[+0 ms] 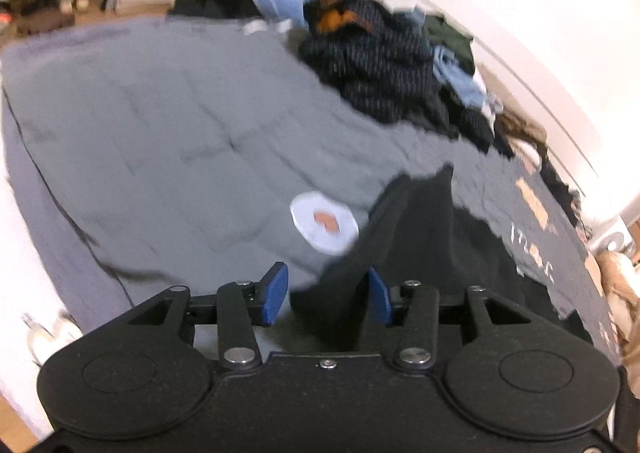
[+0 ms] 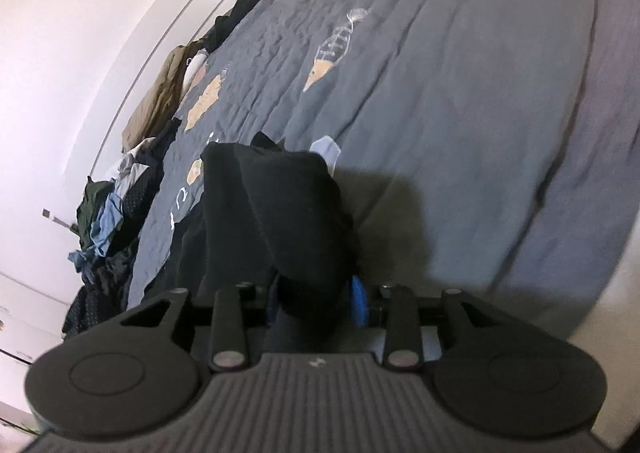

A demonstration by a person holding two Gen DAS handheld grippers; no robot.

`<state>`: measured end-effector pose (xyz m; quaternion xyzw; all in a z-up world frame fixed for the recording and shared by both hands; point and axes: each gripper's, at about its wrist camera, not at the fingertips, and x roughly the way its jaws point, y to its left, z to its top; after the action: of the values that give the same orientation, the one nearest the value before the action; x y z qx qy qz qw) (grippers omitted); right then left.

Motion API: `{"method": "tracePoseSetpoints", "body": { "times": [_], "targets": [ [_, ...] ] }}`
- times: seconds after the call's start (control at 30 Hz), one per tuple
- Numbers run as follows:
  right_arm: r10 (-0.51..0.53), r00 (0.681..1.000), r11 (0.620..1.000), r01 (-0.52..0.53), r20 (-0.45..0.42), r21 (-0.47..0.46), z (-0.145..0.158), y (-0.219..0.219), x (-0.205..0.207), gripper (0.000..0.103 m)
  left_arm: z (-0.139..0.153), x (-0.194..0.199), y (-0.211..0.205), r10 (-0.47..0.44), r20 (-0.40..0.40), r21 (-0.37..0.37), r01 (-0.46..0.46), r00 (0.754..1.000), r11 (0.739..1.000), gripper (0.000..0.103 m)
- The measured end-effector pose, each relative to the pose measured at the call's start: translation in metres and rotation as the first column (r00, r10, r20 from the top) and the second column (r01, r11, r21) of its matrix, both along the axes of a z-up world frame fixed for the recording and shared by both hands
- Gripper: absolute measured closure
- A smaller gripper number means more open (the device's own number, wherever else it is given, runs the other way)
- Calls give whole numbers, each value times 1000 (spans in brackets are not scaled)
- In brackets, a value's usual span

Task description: Fold clothes

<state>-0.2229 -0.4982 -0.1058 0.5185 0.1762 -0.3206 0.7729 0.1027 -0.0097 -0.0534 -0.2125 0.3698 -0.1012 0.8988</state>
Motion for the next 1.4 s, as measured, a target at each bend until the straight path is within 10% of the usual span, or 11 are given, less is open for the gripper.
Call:
{"method": "tracePoseSetpoints", "body": {
  "times": [0.13,0.4,0.6,0.87,1.07,1.4],
  "targets": [
    [-24,999,989,19,-35,-145,25,5,-12,68,21,-11,1,31,123,50,-37,992,998,51],
    [123,992,912,-118,-14,-392,56,24,15,65,21,-28,-64,-278,191,41,275,941,961,48],
    [250,962,856,-274,-113,-439,46,31,66,64,-1,-35,-104,-393,150,100,381,907,919,45],
    [103,990,955,-125,-94,-269,-3,-18,54,77,-12,-25,-93,-352,88,81,346,932,935,45],
    [89,943,869,-231,-320,-438,10,1,64,77,-10,-26,-91,-372,89,79,365,924,927,44],
    [105,929,902,-239,-354,-359,-3,-8,52,73,-11,-28,-96,-390,78,101,382,918,919,42]
  ]
}}
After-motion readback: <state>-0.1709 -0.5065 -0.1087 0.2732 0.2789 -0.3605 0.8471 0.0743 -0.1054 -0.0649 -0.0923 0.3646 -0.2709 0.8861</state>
